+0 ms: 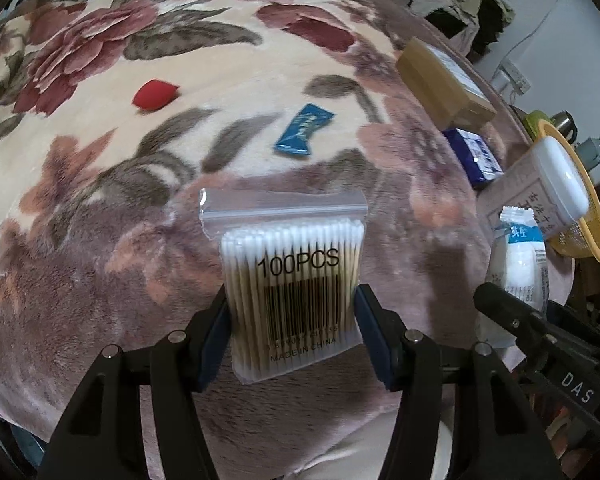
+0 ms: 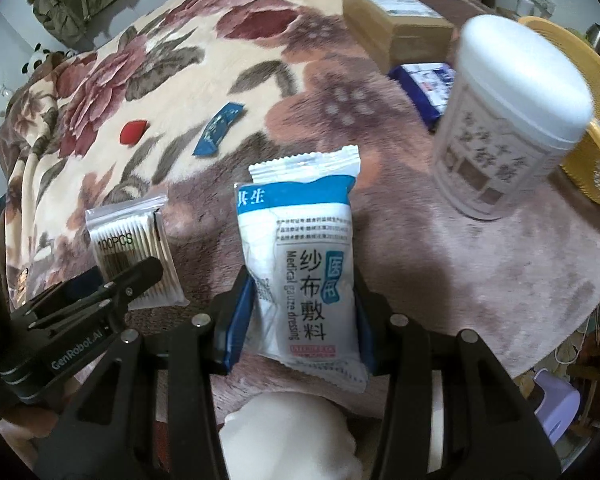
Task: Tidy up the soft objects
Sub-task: 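Lift and carry the cotton-swab pack and gauze pack over the orange basket with both tools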
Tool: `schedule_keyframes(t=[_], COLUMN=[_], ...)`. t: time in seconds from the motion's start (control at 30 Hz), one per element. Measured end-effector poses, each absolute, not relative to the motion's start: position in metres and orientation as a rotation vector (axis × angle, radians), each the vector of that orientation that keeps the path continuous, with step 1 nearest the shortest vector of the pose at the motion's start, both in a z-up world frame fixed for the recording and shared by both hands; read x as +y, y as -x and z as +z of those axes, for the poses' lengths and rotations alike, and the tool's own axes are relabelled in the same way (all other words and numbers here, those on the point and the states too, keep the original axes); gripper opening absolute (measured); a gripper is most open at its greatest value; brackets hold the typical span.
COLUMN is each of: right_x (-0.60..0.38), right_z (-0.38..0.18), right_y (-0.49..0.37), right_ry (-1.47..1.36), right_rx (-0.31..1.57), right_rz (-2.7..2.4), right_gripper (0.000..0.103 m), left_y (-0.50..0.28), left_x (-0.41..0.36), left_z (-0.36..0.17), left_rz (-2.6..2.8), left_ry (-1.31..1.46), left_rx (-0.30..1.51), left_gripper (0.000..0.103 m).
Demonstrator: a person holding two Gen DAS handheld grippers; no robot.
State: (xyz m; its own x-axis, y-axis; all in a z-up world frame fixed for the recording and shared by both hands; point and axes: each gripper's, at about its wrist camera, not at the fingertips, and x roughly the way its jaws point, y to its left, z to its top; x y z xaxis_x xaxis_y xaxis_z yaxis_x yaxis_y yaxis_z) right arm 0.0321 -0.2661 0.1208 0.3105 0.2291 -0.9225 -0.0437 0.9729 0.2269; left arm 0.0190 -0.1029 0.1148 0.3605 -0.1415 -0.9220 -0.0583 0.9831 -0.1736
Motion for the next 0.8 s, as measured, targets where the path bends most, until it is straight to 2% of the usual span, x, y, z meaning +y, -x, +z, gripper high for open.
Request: schedule_keyframes(t=[0.8], right_x=[-0.329], right_z=[0.146], right_y=[-0.027], right_ry=[-0.226], right_rx=[1.190], right_rz=[0.118], right_gripper=[0.046], left_y=[-0.026], left_x=[-0.177], left_z=[0.133], left_rz=[-0.150], left_ry=[0.103], left_rx=[1.184], left_gripper=[0.061])
